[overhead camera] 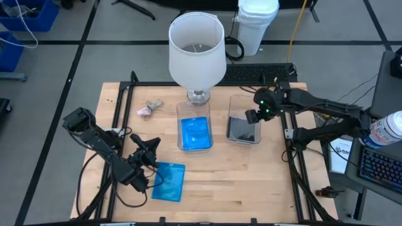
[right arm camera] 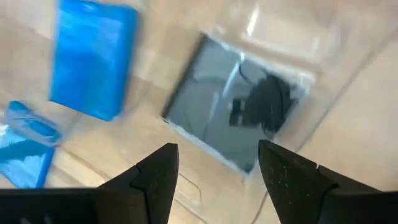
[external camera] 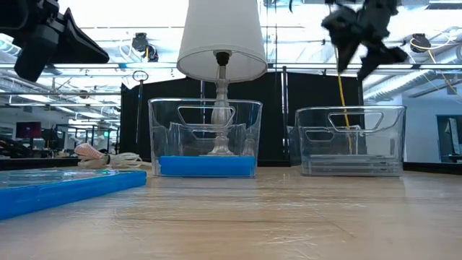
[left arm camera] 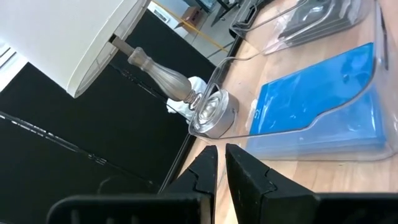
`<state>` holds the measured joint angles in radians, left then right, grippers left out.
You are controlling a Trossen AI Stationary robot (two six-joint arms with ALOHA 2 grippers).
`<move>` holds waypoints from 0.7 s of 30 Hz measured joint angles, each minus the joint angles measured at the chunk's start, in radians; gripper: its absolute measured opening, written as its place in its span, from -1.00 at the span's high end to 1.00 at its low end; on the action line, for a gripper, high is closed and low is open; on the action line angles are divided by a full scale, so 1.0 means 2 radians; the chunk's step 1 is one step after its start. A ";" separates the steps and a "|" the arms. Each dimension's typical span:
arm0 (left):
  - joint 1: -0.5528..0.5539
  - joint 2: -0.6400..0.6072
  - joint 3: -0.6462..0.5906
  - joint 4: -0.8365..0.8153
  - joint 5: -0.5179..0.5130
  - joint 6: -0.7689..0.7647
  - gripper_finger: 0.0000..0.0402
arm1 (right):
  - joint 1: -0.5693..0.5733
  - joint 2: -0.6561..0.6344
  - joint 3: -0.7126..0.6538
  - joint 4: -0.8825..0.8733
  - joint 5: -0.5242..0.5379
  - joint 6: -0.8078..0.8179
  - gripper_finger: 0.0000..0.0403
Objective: Pick & place jewel cases by type
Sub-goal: Put the blue cd case into the left transparent bin
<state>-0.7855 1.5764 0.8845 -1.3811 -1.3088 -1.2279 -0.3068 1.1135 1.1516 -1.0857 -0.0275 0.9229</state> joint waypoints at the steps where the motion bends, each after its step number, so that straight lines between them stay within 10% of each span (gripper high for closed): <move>1: 0.002 0.000 0.000 0.002 0.000 0.000 0.79 | 0.007 0.000 0.013 -0.001 0.012 -0.013 -0.05; 10: 0.025 0.000 0.000 0.037 0.055 0.041 0.79 | 0.184 0.016 0.023 0.168 0.154 -0.156 0.07; 21: -0.025 0.000 0.002 0.152 0.275 0.167 0.96 | 0.399 0.150 -0.074 0.528 0.217 -0.273 0.90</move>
<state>-0.8350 1.5764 0.8879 -1.0778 -0.7589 -0.8947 0.4904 1.4138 1.0039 -0.0300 0.4073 0.3760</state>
